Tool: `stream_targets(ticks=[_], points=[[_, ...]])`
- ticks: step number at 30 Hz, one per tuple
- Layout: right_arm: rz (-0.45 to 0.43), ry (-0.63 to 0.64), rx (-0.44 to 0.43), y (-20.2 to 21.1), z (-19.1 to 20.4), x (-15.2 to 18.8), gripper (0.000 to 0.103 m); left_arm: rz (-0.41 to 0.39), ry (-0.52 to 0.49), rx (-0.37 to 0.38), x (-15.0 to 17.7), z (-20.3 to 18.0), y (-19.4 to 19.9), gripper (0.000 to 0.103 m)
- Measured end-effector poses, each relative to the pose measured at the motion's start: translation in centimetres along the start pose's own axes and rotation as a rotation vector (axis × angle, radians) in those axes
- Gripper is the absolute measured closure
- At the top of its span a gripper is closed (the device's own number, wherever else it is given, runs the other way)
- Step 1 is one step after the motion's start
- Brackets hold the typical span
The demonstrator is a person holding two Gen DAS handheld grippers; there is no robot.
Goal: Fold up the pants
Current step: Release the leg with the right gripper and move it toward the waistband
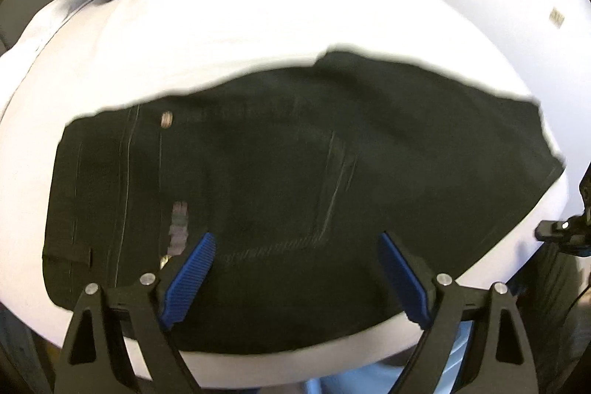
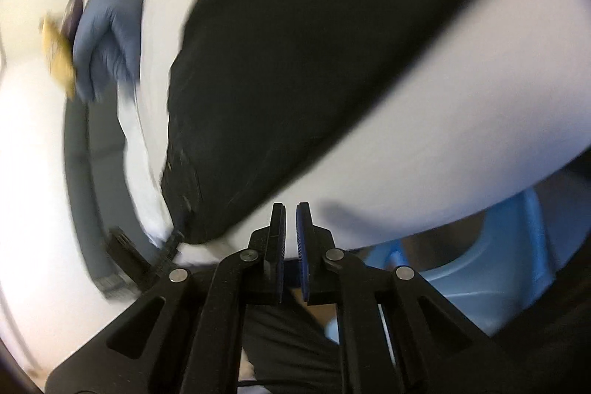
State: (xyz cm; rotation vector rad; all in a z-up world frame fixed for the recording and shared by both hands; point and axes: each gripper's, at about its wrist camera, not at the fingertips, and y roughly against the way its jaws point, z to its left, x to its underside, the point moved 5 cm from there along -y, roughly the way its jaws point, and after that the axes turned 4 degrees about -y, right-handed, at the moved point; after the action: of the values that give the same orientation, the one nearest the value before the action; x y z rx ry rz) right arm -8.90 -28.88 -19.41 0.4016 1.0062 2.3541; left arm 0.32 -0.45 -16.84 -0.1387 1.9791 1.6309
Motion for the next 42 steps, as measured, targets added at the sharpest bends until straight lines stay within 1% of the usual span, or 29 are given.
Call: stream_targets(ticks=[1, 4, 5, 7, 8, 9, 10, 11, 12, 14, 16, 18, 22, 23, 24, 25, 27, 28, 29, 31, 32, 33, 34, 35, 36, 38, 39, 40, 42], points=[[-0.049, 0.114, 0.042, 0.4, 2.2, -1.1, 0.096, -0.03, 0.015, 0.02, -1.1, -0.3, 0.2, 0.012], [-0.118, 0.309, 0.114, -0.7, 6.5, -3.4, 0.096, -0.065, 0.025, 0.035, -3.9, -1.5, -0.7, 0.012], [-0.133, 0.403, 0.21, -2.1, 7.5, -4.0, 0.096, -0.058, 0.022, 0.045, -4.5, -2.1, -1.7, 0.012], [-0.129, 0.493, 0.375, -4.5, 7.3, -4.6, 0.096, -0.014, 0.008, 0.051, -4.5, -2.8, -3.7, 0.012], [-0.087, 0.514, 0.438, -6.1, 6.3, -4.5, 0.097, 0.005, -0.004, 0.044, -4.1, -3.0, -4.4, 0.012], [-0.069, 0.528, 0.479, -6.9, 5.5, -4.2, 0.097, 0.053, -0.021, 0.026, -3.2, -3.2, -5.6, 0.013], [-0.102, 0.573, 0.482, -6.9, 5.4, -3.6, 0.097, 0.08, -0.027, 0.013, -2.5, -3.1, -6.2, 0.017], [-0.135, 0.639, 0.513, -6.6, 5.3, -2.6, 0.097, 0.08, -0.034, 0.005, -1.7, -3.1, -6.3, 0.017], [-0.152, 0.676, 0.539, -6.4, 5.1, -1.9, 0.097, 0.059, -0.045, 0.003, -0.8, -3.1, -6.0, 0.016], [-0.19, 0.711, 0.567, -5.7, 4.2, -0.4, 0.097, 0.054, -0.063, 0.002, 0.3, -3.2, -5.6, 0.015], [-0.203, 0.737, 0.575, -5.2, 3.4, 0.4, 0.097, 0.055, -0.087, -0.002, 1.0, -3.3, -5.2, 0.015], [-0.186, 0.732, 0.58, -4.8, 3.2, 0.5, 0.097, 0.057, -0.082, 0.004, 1.4, -3.1, -5.0, 0.015], [-0.089, 0.679, 0.615, -3.8, 3.2, 0.2, 0.097, 0.048, -0.063, 0.011, 2.1, -2.7, -4.7, 0.015], [-0.081, 0.664, 0.614, -3.4, 4.1, -0.1, 0.097, 0.044, -0.056, 0.011, 2.2, -2.4, -4.8, 0.015], [-0.099, 0.671, 0.568, -3.0, 5.7, -0.7, 0.097, 0.038, -0.051, 0.01, 2.2, -2.4, -4.9, 0.015], [-0.115, 0.686, 0.498, -3.0, 7.5, -1.2, 0.097, 0.03, -0.049, 0.009, 2.5, -2.4, -4.7, 0.015], [-0.108, 0.703, 0.366, -3.7, 10.4, -2.0, 0.096, 0.018, -0.051, 0.012, 3.3, -1.7, -4.6, 0.015], [-0.08, 0.721, 0.274, -5.2, 12.5, -2.6, 0.097, 0.016, -0.049, 0.015, 3.6, -1.5, -4.6, 0.015], [-0.05, 0.734, 0.207, -6.8, 14.2, -3.0, 0.096, 0.018, -0.046, 0.017, 3.3, -1.5, -4.4, 0.015], [0.015, 0.743, 0.14, -10.4, 16.8, -3.7, 0.096, 0.02, -0.047, 0.021, 3.5, -1.6, -4.3, 0.015], [0.08, 0.747, 0.077, -13.3, 18.3, -4.0, 0.096, 0.019, -0.047, 0.022, 3.3, -2.0, -4.4, 0.015], [0.107, 0.743, 0.054, -15.1, 19.1, -4.5, 0.096, 0.016, -0.044, 0.023, 3.3, -2.1, -4.4, 0.015], [0.126, 0.728, 0.073, -17.2, 19.5, -5.0, 0.096, 0.013, -0.042, 0.025, 3.4, -2.1, -4.4, 0.015], [0.131, 0.726, 0.128, -19.2, 19.7, -5.7, 0.096, 0.012, -0.042, 0.026, 3.6, -2.0, -4.3, 0.015], [0.152, 0.736, 0.138, -21.0, 19.9, -6.1, 0.096, 0.012, -0.04, 0.027, 3.7, -2.0, -4.2, 0.015], [0.165, 0.726, 0.136, -22.8, 19.6, -7.3, 0.098, 0.01, -0.032, 0.033, 4.2, -1.5, -3.6, 0.015], [0.165, 0.704, 0.107, -23.0, 19.5, -8.1, 0.101, 0.008, -0.03, 0.036, 4.3, -1.4, -3.6, 0.015], [0.157, 0.662, 0.071, -23.1, 19.3, -9.5, 0.102, 0.006, -0.03, 0.039, 4.4, -1.4, -3.6, 0.015], [0.119, 0.53, 0.005, -22.1, 18.0, -12.8, 0.103, 0.004, -0.033, 0.041, 4.5, -1.2, -3.5, 0.015]])
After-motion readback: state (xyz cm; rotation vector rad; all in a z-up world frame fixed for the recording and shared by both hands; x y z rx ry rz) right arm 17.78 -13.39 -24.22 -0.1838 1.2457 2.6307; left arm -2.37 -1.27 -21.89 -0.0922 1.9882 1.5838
